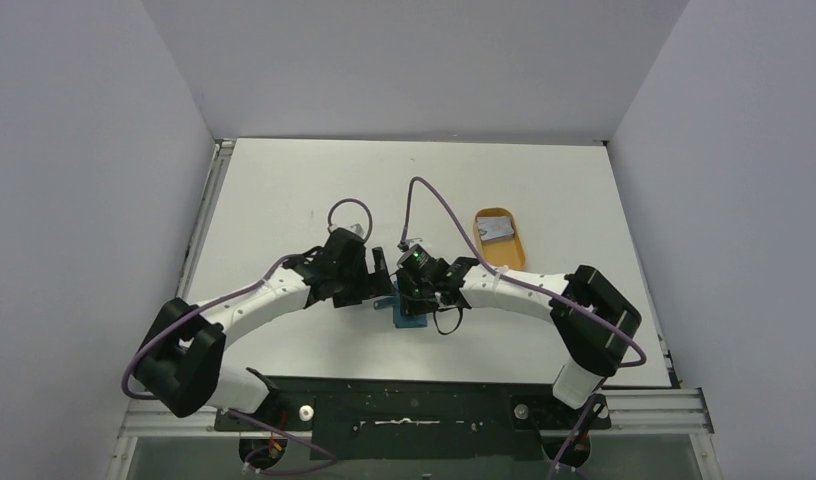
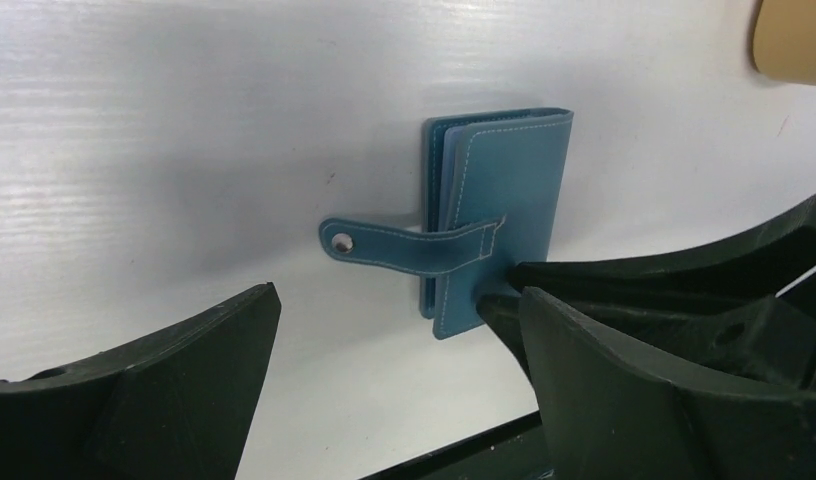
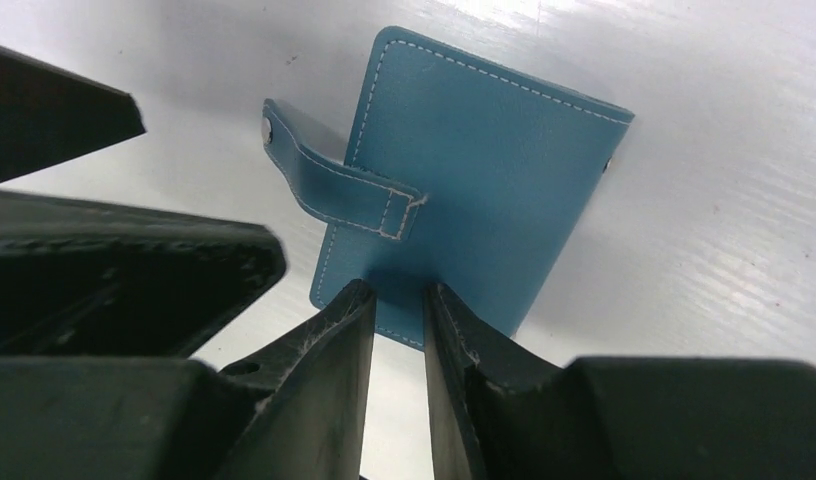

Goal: Put the credit cards into the card holder
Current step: Close the card holder at the center of the board, then pick up the card holder from the center of the board.

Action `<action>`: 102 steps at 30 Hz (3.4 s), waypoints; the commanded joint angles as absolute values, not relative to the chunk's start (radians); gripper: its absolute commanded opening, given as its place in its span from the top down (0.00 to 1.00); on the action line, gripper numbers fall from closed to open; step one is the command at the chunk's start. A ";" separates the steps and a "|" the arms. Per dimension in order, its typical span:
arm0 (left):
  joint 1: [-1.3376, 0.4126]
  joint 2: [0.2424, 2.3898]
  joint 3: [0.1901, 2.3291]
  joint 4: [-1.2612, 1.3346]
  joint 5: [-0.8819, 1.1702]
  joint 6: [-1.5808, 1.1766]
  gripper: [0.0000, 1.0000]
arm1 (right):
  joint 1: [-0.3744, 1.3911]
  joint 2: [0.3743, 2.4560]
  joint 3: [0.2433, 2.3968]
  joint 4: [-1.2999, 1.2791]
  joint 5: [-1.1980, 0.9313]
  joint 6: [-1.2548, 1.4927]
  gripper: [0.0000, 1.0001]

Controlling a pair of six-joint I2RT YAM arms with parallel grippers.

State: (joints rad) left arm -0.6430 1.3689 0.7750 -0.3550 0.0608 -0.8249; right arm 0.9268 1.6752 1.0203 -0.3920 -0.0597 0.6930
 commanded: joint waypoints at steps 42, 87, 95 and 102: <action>-0.662 1.742 0.819 -0.283 0.014 -0.817 0.57 | 0.773 1.413 0.656 -0.030 -0.213 0.954 0.35; -0.749 1.609 0.821 -0.398 -0.052 -0.826 0.42 | 0.776 1.429 0.673 -0.055 -0.199 0.968 0.35; -0.711 1.635 0.755 -0.341 -0.025 -0.843 0.48 | 0.775 1.483 0.635 0.055 -0.216 1.057 0.34; -0.700 1.670 0.725 -0.306 -0.002 -0.856 0.52 | 0.775 1.527 0.559 0.175 -0.200 1.174 0.35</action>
